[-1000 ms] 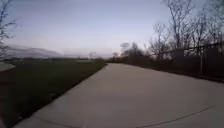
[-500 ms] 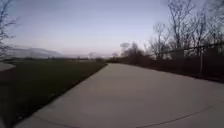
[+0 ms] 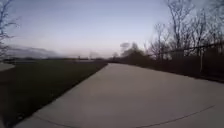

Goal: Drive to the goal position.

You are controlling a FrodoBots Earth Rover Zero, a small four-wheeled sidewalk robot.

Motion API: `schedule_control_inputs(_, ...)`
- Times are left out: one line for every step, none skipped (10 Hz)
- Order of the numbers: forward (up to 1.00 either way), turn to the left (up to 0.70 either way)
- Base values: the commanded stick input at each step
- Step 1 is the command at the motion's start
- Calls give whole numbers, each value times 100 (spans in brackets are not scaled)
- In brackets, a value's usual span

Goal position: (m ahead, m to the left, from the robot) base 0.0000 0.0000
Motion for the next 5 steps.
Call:
schedule_control_inputs(2, 0)
schedule_control_inputs(0, 0)
schedule_control_inputs(2, 0)
schedule_control_inputs(5, 0)
schedule_control_inputs(2, 0)
